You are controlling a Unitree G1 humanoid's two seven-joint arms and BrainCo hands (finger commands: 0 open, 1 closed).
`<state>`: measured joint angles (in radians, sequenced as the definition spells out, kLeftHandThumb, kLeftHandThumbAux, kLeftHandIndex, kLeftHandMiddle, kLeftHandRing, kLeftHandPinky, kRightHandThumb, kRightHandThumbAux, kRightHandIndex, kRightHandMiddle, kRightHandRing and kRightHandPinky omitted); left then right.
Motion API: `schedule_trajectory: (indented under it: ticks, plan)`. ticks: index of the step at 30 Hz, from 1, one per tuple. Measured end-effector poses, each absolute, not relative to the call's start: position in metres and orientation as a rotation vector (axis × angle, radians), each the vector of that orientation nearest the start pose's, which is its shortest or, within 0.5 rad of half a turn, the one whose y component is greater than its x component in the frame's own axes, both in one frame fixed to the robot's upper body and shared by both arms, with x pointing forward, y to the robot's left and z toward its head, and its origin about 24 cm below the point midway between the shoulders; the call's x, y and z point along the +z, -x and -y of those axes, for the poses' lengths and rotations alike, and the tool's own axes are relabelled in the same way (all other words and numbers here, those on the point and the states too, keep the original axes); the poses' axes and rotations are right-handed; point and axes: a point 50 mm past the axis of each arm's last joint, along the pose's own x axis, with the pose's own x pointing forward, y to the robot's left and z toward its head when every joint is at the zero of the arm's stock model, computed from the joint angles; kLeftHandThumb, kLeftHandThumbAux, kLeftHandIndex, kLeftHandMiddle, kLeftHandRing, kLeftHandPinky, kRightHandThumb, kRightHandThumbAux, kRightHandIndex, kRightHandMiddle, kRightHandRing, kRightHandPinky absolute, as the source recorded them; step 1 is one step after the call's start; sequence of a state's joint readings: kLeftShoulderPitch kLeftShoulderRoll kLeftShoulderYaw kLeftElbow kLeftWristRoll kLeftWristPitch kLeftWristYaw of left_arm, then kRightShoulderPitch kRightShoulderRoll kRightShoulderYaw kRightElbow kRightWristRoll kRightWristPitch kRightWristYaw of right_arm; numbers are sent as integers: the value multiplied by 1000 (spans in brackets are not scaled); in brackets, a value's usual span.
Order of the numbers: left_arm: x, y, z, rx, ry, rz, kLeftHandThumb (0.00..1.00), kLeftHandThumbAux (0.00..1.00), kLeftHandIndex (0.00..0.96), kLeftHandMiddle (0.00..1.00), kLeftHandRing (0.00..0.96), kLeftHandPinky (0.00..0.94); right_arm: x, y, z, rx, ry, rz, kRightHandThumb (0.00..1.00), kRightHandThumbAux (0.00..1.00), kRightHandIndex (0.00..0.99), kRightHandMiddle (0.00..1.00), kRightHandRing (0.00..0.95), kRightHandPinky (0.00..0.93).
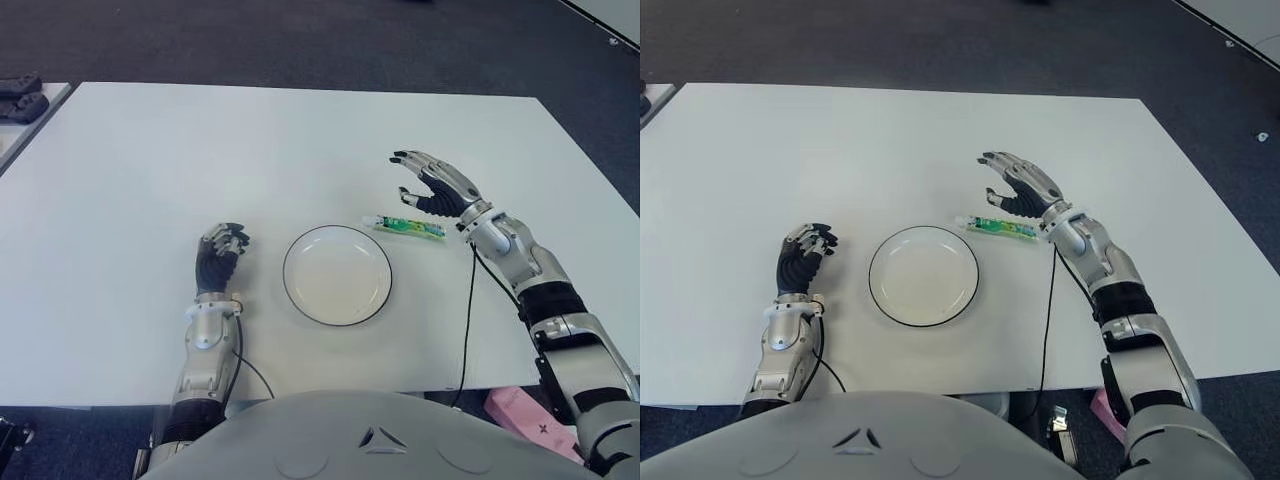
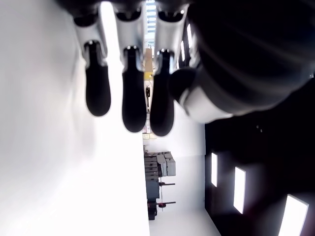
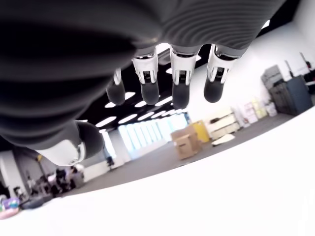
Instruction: Put the toothpaste on the table into the plate.
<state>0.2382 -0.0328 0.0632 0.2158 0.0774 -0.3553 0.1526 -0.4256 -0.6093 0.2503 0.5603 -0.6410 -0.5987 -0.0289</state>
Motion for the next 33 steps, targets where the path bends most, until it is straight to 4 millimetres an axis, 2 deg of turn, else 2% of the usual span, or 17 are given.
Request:
schedule_trajectory:
  ticks: [9, 14, 24, 33]
  plan:
    - [-24, -186, -177, 259, -62, -87, 708, 717, 430, 511, 508, 499, 66, -322, 198, 575, 1309, 311, 601, 295, 0, 0, 0, 0]
    - [-23, -184, -177, 264, -63, -88, 708, 717, 430, 508, 504, 500, 51, -326, 200, 627, 1367, 248, 587, 252, 0, 0, 0, 0]
    - [-23, -183, -177, 268, -60, -92, 708, 717, 431, 517, 523, 535, 38, -326, 197, 719, 1431, 226, 536, 179, 0, 0, 0, 0]
    - [-22, -179, -177, 272, -62, -95, 708, 717, 430, 518, 527, 524, 23, -320, 196, 830, 1498, 197, 556, 129, 0, 0, 0, 0]
